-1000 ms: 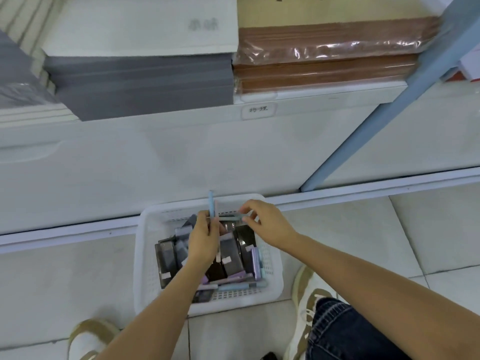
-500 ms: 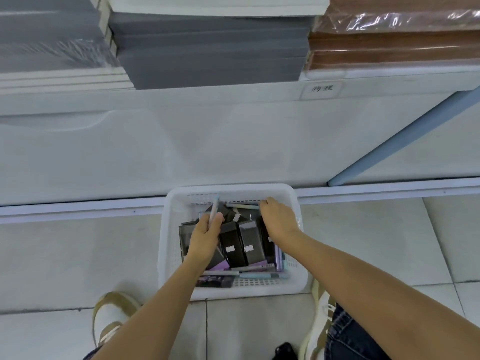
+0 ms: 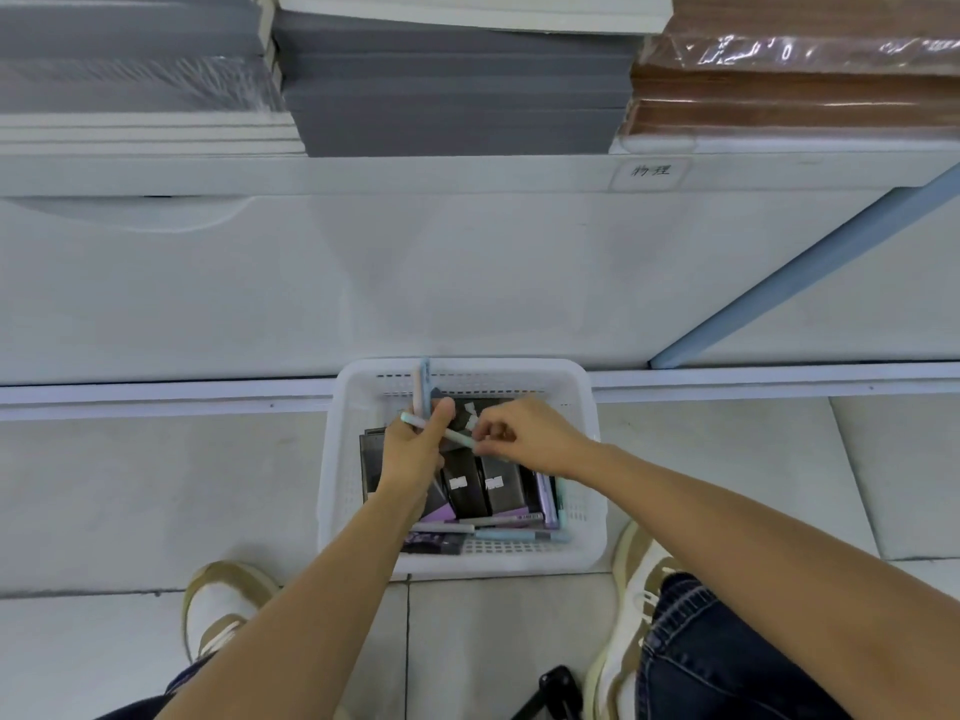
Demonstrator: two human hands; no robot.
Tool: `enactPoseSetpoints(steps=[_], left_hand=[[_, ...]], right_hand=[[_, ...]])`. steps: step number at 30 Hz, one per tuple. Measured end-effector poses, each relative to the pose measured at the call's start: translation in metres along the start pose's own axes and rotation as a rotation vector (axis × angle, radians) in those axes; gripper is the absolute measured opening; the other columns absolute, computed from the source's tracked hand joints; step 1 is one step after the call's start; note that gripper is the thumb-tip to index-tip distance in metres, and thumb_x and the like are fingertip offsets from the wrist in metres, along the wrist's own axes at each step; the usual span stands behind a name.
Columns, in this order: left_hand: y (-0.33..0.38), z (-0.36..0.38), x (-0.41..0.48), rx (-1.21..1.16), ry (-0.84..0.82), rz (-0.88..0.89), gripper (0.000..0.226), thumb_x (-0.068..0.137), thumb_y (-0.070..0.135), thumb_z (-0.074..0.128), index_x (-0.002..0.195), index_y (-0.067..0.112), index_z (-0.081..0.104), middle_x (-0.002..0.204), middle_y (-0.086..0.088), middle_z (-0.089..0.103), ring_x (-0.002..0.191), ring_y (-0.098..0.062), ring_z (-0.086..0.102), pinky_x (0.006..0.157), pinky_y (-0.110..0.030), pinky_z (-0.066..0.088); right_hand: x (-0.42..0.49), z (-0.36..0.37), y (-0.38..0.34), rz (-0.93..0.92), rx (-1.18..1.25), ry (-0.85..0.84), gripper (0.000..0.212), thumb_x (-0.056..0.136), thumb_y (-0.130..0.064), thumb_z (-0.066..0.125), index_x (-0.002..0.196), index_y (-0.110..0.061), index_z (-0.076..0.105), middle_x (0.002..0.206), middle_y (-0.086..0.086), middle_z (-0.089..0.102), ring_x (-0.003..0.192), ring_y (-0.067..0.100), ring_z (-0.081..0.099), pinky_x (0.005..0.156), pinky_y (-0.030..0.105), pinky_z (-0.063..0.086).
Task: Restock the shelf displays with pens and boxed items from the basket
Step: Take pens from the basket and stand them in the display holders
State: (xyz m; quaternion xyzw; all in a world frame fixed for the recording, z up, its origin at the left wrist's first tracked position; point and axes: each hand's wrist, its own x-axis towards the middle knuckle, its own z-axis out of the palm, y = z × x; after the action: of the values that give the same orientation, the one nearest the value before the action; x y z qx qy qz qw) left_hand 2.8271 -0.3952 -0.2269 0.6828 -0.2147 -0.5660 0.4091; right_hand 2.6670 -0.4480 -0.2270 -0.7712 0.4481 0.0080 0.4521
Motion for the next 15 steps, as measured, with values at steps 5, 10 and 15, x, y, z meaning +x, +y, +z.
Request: enactPoseSetpoints(steps=[5,10,15], left_hand=[[0.004,-0.018,-0.003,0.021,0.111,0.05,0.032,0.102,0.031,0.047,0.087,0.005,0.059,0.054,-0.001,0.057,0.06,-0.018,0.062,0.067,-0.032,0.053],[-0.005,-0.048,-0.01,0.17,0.025,0.066,0.039,0.102,0.035,0.044,0.072,0.012,0.056,0.044,0.004,0.051,0.063,-0.02,0.066,0.073,-0.033,0.054],[-0.006,-0.053,-0.021,0.205,-0.12,0.027,0.038,0.101,0.037,0.045,0.075,0.009,0.048,0.051,0.0,0.044,0.045,-0.015,0.05,0.053,-0.033,0.053]], right_hand=[[-0.016,0.019,-0.007,0.011,-0.011,-0.102,0.021,0.093,-0.041,0.058,0.099,-0.023,0.066,0.087,-0.01,0.066,0.075,0.003,0.06,0.072,0.022,0.051],[-0.041,0.041,0.001,0.121,-0.276,-0.382,0.029,0.092,-0.032,0.062,0.113,-0.012,0.059,0.11,0.005,0.062,0.095,0.02,0.059,0.084,0.03,0.05],[-0.042,0.043,-0.006,0.131,-0.437,-0.479,0.032,0.097,-0.032,0.054,0.109,-0.003,0.061,0.114,0.014,0.056,0.092,0.024,0.055,0.082,0.034,0.045]])
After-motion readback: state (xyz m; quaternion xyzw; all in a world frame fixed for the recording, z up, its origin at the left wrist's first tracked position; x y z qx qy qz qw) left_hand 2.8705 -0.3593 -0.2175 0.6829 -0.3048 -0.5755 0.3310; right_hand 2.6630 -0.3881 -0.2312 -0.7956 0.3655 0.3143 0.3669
